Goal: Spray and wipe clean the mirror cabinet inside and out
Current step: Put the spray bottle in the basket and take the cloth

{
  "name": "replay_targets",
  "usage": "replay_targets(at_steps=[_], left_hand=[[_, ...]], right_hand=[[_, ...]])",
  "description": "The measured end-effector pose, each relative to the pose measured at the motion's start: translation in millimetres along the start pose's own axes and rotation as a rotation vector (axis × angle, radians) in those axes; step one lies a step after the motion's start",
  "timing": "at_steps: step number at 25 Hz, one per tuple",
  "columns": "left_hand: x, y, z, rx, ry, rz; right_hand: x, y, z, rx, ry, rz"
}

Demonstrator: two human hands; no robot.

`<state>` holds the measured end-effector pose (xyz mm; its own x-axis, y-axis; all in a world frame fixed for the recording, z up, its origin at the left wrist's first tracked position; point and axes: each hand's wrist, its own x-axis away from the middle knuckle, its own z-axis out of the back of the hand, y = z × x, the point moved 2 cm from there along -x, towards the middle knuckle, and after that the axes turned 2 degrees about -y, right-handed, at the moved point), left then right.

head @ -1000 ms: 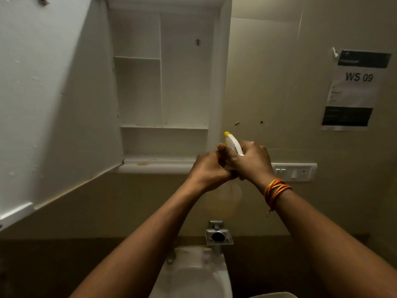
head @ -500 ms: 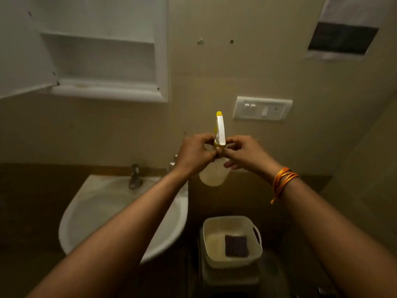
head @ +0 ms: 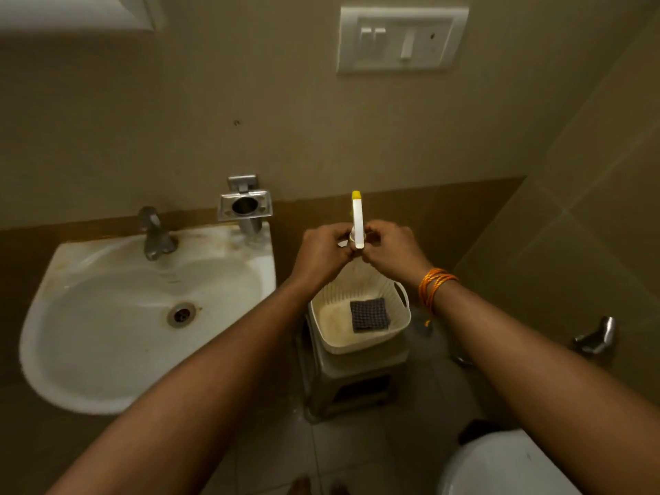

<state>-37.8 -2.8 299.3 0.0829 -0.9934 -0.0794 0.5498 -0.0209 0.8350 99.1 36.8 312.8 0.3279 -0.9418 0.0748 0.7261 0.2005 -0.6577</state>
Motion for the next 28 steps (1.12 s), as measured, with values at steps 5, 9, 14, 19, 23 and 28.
replay_targets(at_steps=[5, 9, 14, 19, 23, 28], left_hand=[[-8, -85, -59, -0.055, -0.278, 0.13], [-15, -169, -105, -0.035, -0.389, 0.235], [-15, -231, -151, 0.024, -0.359, 0.389], [-15, -272, -188, 0.085, -0.305, 0.438], [-13, -278, -199, 0.109, -0.227, 0.435], [10, -260, -204, 0.256, 0.11, 0.699]], right_hand=[[-17, 78, -75, -0.076, 0.014, -0.071], [-40, 144, -148, -0.139, -0.059, -0.063], [-67, 199, -212, -0.14, -0.137, -0.065], [-76, 235, -254, -0.189, -0.164, -0.065], [-79, 244, -265, -0.23, -0.135, -0.061], [-78, 250, -261, -0.138, -0.245, -0.142]])
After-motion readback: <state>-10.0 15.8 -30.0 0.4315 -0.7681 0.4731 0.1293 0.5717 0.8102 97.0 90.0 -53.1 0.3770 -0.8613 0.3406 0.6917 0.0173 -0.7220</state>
